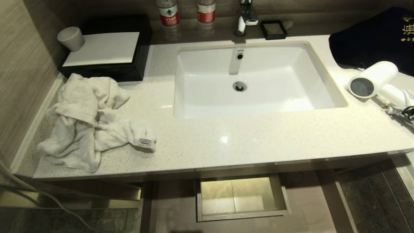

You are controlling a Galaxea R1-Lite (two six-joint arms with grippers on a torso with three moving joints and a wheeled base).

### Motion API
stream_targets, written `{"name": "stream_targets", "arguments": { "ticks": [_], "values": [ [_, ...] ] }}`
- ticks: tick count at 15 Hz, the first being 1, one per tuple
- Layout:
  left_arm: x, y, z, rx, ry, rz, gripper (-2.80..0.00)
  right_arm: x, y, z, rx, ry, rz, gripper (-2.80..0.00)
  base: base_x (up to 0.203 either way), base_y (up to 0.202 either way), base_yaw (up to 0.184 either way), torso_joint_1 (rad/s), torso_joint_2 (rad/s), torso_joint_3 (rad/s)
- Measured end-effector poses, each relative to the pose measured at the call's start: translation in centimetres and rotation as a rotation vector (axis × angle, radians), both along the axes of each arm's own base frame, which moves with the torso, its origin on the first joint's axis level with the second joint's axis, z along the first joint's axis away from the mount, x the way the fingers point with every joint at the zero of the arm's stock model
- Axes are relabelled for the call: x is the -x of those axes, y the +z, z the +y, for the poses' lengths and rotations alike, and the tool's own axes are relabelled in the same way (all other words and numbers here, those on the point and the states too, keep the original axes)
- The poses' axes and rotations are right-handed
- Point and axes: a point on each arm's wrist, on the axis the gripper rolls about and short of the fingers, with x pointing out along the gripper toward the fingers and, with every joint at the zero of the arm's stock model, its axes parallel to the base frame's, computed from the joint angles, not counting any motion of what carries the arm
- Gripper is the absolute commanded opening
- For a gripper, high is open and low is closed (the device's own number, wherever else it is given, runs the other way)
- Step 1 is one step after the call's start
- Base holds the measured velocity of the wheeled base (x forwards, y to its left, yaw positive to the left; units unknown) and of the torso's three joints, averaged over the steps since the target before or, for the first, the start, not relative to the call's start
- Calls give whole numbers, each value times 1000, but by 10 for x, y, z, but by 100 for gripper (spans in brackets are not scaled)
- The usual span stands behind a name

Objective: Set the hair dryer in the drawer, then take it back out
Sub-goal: Pick up the hairdryer

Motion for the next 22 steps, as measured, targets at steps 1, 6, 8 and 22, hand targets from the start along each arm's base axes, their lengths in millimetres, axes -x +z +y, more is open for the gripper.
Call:
{"name": "stream_targets", "arguments": {
  "ticks": [1,6,8,22],
  "values": [
    [0,0,0,0,0,0,-280,0,0,0,-12,-1,0,-280,-2,8,-93,2,2,5],
    [0,0,0,0,0,0,-280,0,0,0,-18,-1,-1,-280,-1,8,-165,5,4,1],
    [0,0,0,0,0,0,-280,0,0,0,-17,0,0,-280,1,10,-172,1,1,2],
    [0,0,0,0,0,0,-280,0,0,0,2,-1,-3,-280,1,0,-31,1,0,0]
  ]
}}
